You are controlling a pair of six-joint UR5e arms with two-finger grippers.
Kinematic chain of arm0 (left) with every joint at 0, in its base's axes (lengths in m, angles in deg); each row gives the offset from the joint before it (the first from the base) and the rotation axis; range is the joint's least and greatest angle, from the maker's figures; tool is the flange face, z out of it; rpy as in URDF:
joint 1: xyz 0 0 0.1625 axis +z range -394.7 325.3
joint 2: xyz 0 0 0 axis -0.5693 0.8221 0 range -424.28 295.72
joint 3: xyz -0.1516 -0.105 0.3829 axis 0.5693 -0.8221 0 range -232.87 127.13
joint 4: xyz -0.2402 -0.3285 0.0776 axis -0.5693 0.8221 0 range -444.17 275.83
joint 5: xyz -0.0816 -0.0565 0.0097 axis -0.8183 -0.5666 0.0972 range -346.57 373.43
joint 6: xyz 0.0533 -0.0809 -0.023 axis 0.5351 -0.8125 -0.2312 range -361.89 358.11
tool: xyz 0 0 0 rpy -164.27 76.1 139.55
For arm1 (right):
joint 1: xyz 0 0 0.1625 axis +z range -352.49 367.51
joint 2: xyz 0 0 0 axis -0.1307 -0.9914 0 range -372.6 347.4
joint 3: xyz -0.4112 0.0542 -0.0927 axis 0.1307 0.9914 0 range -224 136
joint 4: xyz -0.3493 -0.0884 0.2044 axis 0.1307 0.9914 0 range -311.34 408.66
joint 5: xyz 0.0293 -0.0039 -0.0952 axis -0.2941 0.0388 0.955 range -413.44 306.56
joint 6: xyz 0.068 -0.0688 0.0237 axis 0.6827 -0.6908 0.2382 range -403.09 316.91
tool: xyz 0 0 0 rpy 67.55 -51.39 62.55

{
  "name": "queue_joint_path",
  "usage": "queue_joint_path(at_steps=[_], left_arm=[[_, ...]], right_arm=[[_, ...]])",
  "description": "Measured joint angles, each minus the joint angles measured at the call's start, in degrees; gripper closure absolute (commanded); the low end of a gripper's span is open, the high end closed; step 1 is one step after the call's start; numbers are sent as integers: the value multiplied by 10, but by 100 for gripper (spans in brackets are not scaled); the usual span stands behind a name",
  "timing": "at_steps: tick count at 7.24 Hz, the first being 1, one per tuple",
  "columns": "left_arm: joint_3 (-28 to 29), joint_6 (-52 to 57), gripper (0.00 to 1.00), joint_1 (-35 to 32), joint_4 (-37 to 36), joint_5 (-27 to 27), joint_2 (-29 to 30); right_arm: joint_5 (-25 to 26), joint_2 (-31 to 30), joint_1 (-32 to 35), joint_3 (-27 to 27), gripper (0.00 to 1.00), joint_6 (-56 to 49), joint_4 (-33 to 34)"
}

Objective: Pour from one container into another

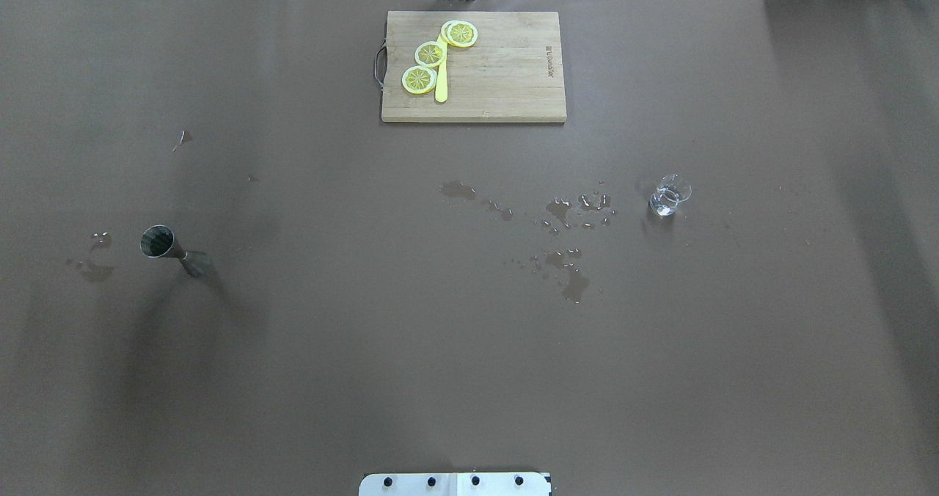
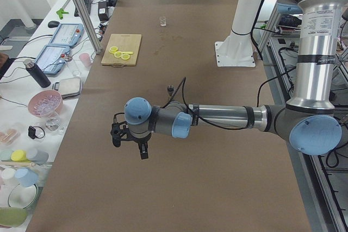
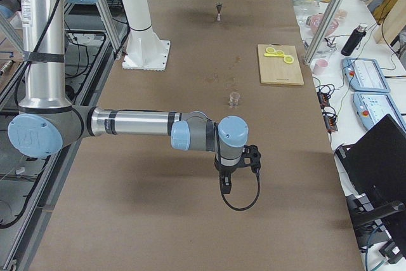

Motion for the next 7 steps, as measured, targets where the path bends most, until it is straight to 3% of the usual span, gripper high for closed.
queue_joint_path(at_steps=[7], left_arm=[[-10,2,1,0,-2,30,1]], right_arm=[[1,-1,0,4,0,-18,-1]])
